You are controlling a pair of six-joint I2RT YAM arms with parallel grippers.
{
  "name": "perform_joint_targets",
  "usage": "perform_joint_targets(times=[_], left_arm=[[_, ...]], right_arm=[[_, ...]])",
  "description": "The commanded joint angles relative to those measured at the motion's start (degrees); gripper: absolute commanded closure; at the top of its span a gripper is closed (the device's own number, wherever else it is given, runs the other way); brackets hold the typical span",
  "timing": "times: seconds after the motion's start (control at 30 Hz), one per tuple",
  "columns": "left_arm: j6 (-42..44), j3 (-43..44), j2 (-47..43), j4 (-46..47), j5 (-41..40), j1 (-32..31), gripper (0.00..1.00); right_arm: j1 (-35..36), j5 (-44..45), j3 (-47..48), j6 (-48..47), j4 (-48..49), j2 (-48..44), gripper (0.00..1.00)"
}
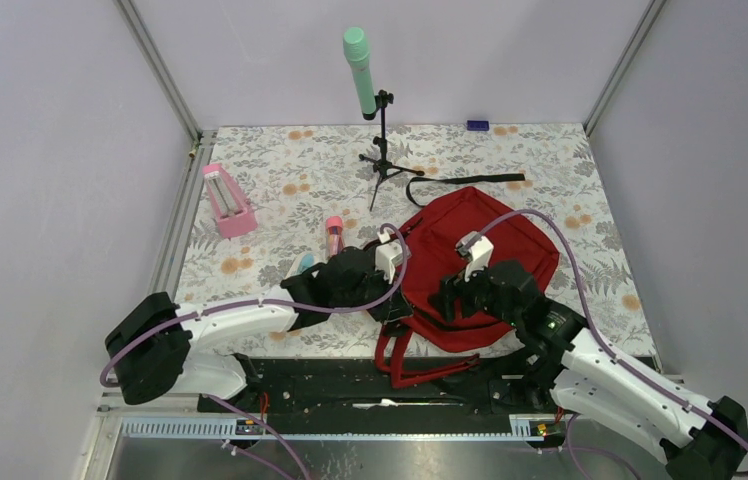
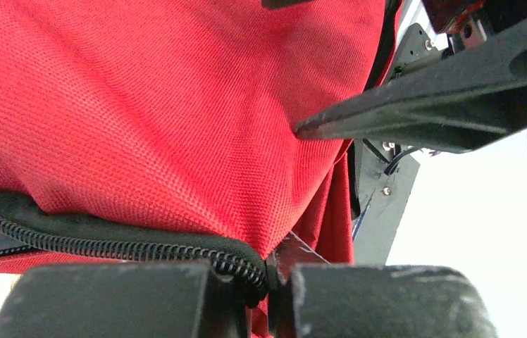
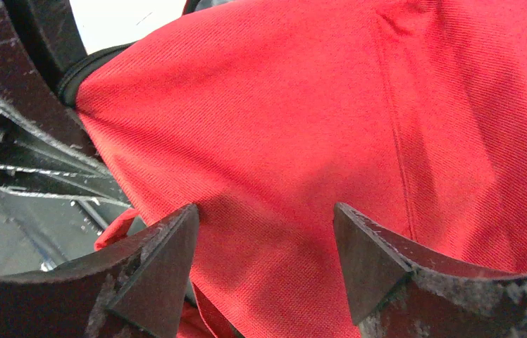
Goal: Pack the student bag
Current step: Zip the student bag at the center of the board.
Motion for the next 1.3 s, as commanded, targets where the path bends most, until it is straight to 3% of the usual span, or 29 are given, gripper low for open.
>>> perform_joint_targets(times=[0.0, 0.3, 0.5, 0.63, 0.8, 0.9, 1.0, 1.07, 1.27], left_arm=[[-2.02, -0.55, -3.16, 2.48, 0.79, -0.16, 1.00], [-0.81, -0.49, -3.36, 1.23, -0.70, -0.16, 1.00], [-0.69, -0.39, -3.34, 0.57, -1.81, -0.16, 1.00], [-0.40, -1.11, -4.25, 1.16, -2.02, -0.20, 1.00], [-0.22, -1.04, -4.31, 0.26, -2.11, -0.17, 1.00], [-0.42, -1.56, -4.81, 0.73, -2.45, -0.16, 1.00], [-0.50, -2.35, -5.08, 1.56, -3.05, -0.20, 1.00], [-0.84, -3.56, -5.33, 2.85, -3.53, -0.16, 1.00], [-3.73, -9.74, -7.60, 9.74, -9.32, -0.24, 1.00]], right_arm=[[0.90, -6.52, 2.14, -1.38, 4.66, 2.61, 0.23], [0.95, -14.39, 1.57, 3.28, 15.77, 7.58, 0.23], [0.99, -14.96, 1.63, 3.56, 15.27, 9.20, 0.23], [0.99, -11.82, 1.58, 2.13, 13.27, 10.22, 0.31], [1.05, -11.30, 1.67, 1.55, 12.36, 9.86, 0.27], [1.07, -7.59, 0.67, 1.55, 13.14, 9.35, 0.38], [1.14, -4.07, 0.75, 2.41, 14.23, 9.54, 0.70], [1.03, -2.18, 0.95, 4.39, 15.54, 9.33, 0.98], [1.03, 4.79, 1.45, 11.27, 15.90, 10.03, 1.00]])
